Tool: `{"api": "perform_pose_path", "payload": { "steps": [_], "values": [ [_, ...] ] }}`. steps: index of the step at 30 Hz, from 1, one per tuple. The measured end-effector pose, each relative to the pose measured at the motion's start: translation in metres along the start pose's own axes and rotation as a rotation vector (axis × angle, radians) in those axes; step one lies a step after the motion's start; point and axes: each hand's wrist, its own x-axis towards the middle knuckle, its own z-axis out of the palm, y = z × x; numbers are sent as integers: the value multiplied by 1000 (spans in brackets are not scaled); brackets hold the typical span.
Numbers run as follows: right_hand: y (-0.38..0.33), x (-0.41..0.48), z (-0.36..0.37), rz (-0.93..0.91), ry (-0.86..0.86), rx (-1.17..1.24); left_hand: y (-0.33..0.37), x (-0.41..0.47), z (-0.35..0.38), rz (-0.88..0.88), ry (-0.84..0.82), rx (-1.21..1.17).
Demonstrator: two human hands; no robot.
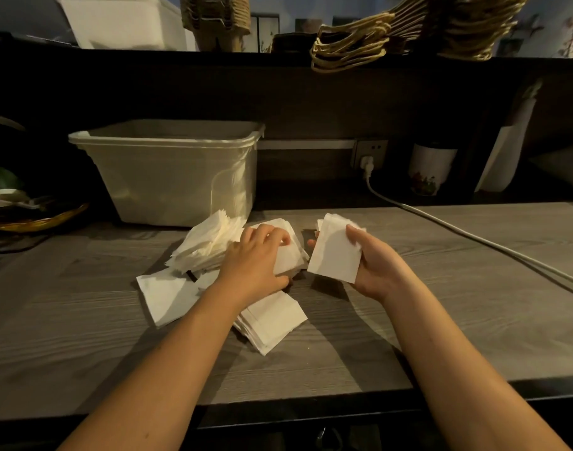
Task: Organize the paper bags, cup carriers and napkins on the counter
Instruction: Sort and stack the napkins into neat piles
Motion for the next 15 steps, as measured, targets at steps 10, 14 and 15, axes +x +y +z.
{"api": "perform_pose_path", "payload": {
  "steps": [10, 14, 15],
  "values": [
    [-1, -1, 0, -12, 11, -85, -8, 4, -8, 14, 57, -206],
    [1, -1, 2, 60, -31, -143, -7, 5, -16, -63, 191, -249],
    [2, -1, 3, 90, -50, -153, -8, 5, -17, -103, 246, -300]
  ]
}}
